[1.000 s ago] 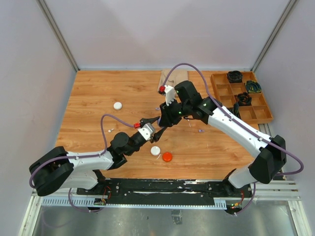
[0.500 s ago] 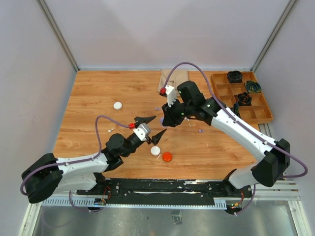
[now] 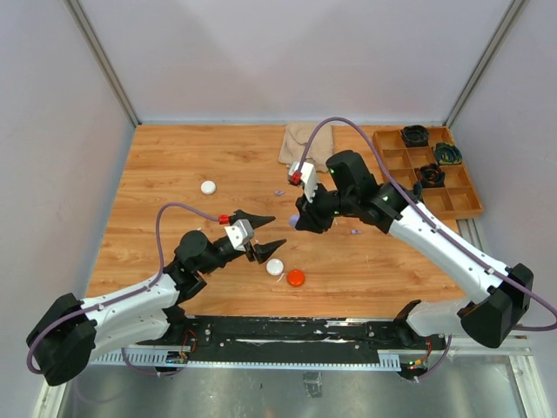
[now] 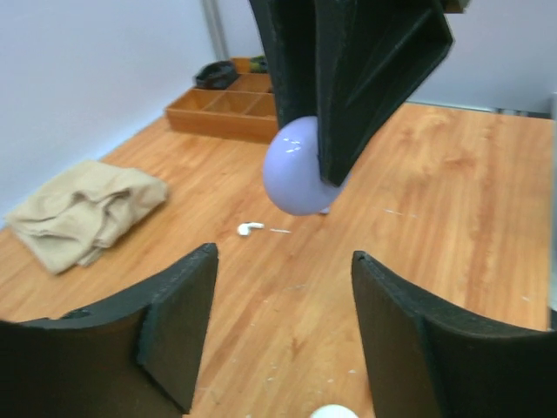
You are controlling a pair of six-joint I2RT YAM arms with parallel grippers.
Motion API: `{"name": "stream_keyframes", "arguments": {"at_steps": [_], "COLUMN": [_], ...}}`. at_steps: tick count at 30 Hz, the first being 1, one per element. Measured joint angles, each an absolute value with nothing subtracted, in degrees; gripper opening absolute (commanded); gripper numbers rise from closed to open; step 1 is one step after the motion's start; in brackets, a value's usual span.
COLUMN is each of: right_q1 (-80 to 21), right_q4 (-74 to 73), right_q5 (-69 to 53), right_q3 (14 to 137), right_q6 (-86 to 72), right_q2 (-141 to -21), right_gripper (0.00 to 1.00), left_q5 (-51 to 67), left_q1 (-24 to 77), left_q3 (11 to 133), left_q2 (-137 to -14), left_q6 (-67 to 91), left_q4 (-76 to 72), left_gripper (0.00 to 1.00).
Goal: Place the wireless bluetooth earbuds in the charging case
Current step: Pick up the charging case at the center of the board.
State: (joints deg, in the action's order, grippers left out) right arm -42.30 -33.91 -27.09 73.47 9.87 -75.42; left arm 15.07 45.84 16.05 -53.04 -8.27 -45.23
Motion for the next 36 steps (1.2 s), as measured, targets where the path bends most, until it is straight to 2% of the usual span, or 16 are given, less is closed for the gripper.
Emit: {"name": "stream_keyframes", "arguments": {"at_steps": [3, 16, 22, 29, 36], "right_q1": [-42.19, -42.22, -42.22, -42.41, -43.38], "right_q4": [-34.44, -34.83, -35.11, -35.53, -36.03], "right_q5": [-29.04, -38.24, -40.53, -42.09, -44.03], "right_q3": [72.90, 72.12, 72.12, 72.14, 72.14], "right_q6": [12.53, 19.88, 21.67, 22.83, 23.83], "right_q2": [-74.41, -74.17, -74.89, -75.99, -76.84], "right_gripper": [0.03, 0.05, 0.05, 0.05, 0.05], "left_q5": [19.46, 37.28, 41.65, 44.93, 47.16], "left_q1": [44.53, 38.44, 37.15, 36.38, 36.12], "left_q3": [16.05, 16.08, 16.08, 16.56, 17.15], "left_q2": [-53.21, -60.12, -62.67, -64.71, -66.98], "left_q6": [-6.92, 3.88, 8.82, 12.71, 15.57], "left_q4": [-44.58, -50.89, -56.51, -60.27, -63.18], "left_gripper": [0.60, 0.60, 0.58, 0.48, 0.45]}}
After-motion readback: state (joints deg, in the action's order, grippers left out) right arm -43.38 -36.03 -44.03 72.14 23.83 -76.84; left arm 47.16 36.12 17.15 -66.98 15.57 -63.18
